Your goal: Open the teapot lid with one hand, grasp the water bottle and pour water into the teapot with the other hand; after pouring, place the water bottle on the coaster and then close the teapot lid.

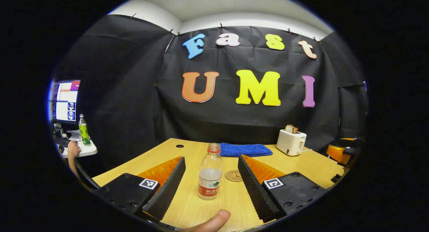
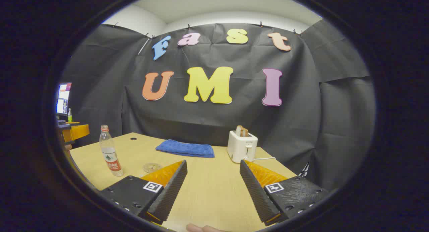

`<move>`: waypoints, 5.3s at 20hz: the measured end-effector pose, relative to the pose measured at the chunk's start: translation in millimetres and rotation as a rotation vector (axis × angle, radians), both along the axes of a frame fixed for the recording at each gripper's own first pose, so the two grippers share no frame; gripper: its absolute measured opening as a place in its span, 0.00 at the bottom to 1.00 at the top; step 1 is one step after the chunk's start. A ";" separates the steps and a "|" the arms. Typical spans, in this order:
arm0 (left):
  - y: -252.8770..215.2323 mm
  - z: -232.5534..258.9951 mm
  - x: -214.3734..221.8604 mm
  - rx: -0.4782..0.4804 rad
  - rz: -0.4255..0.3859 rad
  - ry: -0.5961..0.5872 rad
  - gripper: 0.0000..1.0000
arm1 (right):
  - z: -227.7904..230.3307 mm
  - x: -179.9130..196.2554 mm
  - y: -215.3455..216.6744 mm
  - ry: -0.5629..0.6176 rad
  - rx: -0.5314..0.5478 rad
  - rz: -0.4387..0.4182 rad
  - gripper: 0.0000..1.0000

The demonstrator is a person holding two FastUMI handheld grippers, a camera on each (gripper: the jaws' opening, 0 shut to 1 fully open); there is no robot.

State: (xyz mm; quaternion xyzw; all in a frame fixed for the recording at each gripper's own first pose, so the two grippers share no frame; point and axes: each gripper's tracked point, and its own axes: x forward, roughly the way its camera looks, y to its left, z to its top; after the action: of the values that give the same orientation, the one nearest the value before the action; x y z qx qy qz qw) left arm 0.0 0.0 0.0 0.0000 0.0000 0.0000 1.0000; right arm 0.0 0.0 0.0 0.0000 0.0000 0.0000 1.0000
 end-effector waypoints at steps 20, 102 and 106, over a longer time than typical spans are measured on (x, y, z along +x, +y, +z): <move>1.0 -11.2 7.3 0.026 0.014 0.029 0.99 | -25.3 22.1 37.4 0.037 0.027 0.092 0.95; -5.6 -83.7 75.0 0.614 -0.027 0.066 0.74 | -11.9 24.7 21.9 -0.037 0.034 0.090 0.00; -4.0 -94.3 75.4 0.840 0.001 0.124 0.73 | -14.8 27.2 19.1 -0.032 0.013 0.080 0.00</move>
State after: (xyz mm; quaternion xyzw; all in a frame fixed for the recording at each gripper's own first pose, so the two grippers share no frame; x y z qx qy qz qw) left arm 75.4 -4.0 -94.3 0.4074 0.0602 0.0006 0.9113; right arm 27.2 19.1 -14.8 0.0064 -0.0162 0.0398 0.9991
